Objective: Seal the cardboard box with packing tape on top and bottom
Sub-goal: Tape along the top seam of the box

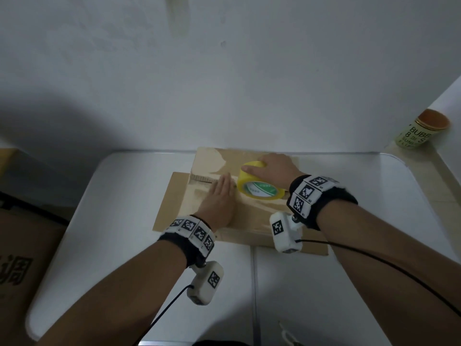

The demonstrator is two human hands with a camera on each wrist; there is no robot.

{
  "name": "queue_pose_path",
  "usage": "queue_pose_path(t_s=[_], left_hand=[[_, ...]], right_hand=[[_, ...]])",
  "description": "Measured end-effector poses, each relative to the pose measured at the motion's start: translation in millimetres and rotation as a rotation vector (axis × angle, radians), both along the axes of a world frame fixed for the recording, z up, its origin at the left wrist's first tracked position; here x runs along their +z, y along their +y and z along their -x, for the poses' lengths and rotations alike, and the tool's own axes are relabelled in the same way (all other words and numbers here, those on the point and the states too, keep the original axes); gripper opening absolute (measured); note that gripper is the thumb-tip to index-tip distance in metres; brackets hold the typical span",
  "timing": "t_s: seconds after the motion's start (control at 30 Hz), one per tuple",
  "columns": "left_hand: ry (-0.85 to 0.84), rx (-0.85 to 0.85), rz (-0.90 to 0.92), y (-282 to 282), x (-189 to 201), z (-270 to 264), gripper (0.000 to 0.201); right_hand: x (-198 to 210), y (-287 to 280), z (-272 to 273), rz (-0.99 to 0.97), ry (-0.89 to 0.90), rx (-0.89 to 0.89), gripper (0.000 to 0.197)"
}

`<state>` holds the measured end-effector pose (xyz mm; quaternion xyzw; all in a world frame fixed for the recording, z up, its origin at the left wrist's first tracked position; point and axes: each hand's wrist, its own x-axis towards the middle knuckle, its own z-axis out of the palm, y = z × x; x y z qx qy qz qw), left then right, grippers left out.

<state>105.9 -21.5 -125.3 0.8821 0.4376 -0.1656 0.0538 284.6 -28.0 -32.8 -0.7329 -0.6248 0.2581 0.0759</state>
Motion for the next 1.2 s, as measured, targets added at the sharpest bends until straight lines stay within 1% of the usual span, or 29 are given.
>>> queue_pose_path(t_s=[0.07,0.13,0.17,0.23,0.3,0.33,0.37,0.43,0.47,0.5,0.53,0.6,0.67,0.73,0.83,0.9,0.93,0.97,1.03,1.07,1.1,1.2], left_hand=[[-0.072,-0.064,0.035,-2,-2,-3,0.062],[-0.083,-0.083,0.066,0,-1,-1,0.064],[-0.069,-0.083,0.073,1,0,0,0.064],[-0.014,-0.074,0.069,2,2,-3,0.06],[0.057,-0.064,0.062,1,0,-9,0.056],[0.084,-0.056,0.064,1,-1,-11,0.055],[0.108,-0.05,0.07,1,-2,-13,0.055],[0.158,-0.062,0.086,3,-1,-14,0.055],[0.177,-0.066,0.106,4,0,-15,0.056],[0.182,-0.063,0.137,5,3,-16,0.058],[0.176,-0.048,0.179,6,7,-18,0.061],[0.133,0.0,0.287,11,15,-20,0.067],[0.06,0.024,0.361,17,15,-19,0.072],[0.007,0.027,0.343,19,10,-14,0.083],[-0.032,0.064,0.267,19,0,-4,0.091],[-0.036,0.092,0.238,21,2,8,0.107],[-0.025,0.11,0.234,25,3,17,0.108],[-0.014,0.141,0.235,28,5,27,0.103],[-0.014,0.222,0.24,33,8,48,0.085],[-0.018,0.261,0.24,34,10,59,0.081],[-0.025,0.287,0.234,35,10,67,0.08],[-0.078,0.311,0.222,36,9,79,0.082]], right_hand=[[2,1,6,0.002,-0.067,0.029,0.062],[3,0,6,0.019,-0.058,0.047,0.063],[3,-1,5,0.025,0.005,0.04,0.061],[4,-2,-1,0.018,0.207,-0.014,0.057],[6,-1,-16,-0.02,0.33,-0.128,0.055],[5,0,-28,-0.034,0.327,-0.196,0.054],[1,2,-41,-0.037,0.285,-0.254,0.05],[-13,3,-68,0.028,0.18,-0.342,0.04],[-22,2,-79,0.094,0.164,-0.37,0.039],[-30,0,-86,0.162,0.167,-0.376,0.044],[-38,-3,-91,0.218,0.189,-0.363,0.055],[-47,-8,-93,0.276,0.276,-0.321,0.076],[-53,-12,-89,0.308,0.329,-0.285,0.089],[-57,-13,-87,0.33,0.338,-0.274,0.093],[-59,-18,-78,0.354,0.418,-0.324,0.1],[-60,-21,-67,0.347,0.476,-0.345,0.101],[-61,-22,-59,0.342,0.508,-0.336,0.101],[-62,-23,-48,0.349,0.569,-0.323,0.102],[-67,-22,-26,0.371,0.747,-0.328,0.103],[-69,-22,-17,0.374,0.782,-0.318,0.101],[-70,-23,-9,0.364,0.761,-0.29,0.099],[-66,-22,-2,0.386,0.597,-0.218,0.094]])
